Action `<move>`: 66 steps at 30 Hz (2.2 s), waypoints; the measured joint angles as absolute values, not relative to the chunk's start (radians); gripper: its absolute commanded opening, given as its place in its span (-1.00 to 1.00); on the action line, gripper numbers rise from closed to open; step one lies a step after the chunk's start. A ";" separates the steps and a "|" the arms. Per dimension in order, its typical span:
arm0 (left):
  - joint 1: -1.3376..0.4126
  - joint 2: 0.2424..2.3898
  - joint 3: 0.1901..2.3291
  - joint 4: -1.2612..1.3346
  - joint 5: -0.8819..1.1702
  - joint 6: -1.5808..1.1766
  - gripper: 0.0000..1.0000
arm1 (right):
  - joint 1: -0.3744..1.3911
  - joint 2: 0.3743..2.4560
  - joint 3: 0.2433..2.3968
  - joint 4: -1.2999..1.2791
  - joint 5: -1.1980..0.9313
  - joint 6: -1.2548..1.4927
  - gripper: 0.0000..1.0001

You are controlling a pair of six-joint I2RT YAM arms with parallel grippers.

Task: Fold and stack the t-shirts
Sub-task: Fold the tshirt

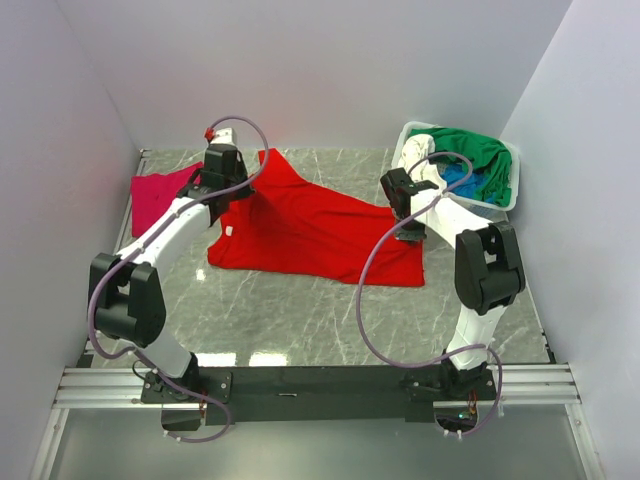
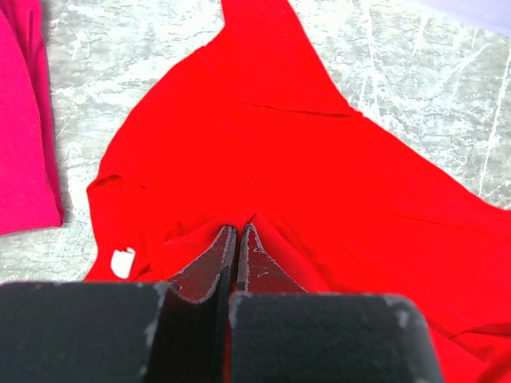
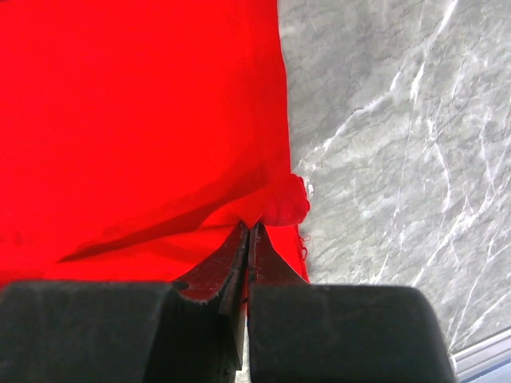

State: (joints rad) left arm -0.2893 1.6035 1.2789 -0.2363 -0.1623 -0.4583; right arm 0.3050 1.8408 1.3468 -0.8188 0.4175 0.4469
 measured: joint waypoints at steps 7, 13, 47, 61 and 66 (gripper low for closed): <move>-0.285 1.636 1.280 -0.236 -0.168 -0.467 -0.99 | 0.303 1.856 1.364 -0.831 0.425 0.445 -1.00; -0.285 1.647 1.280 -0.237 -0.197 -0.479 0.08 | 0.303 1.856 1.364 -0.831 0.427 0.444 -0.56; -0.171 1.411 0.764 -0.247 -0.406 -0.637 0.33 | 0.292 1.526 0.862 -0.665 0.253 0.495 0.11; -0.163 1.372 0.714 -0.196 -0.343 -0.635 0.23 | 0.249 1.526 0.849 -0.617 0.263 0.505 0.10; -0.163 1.373 0.713 -0.183 -0.318 -0.631 0.16 | 0.228 1.526 0.842 -0.595 0.257 0.504 0.09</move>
State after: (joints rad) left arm -0.1631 1.3727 0.7132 -0.1833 -0.3183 -0.6308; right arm 0.2276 1.5265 0.8421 -0.5953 0.2573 0.5041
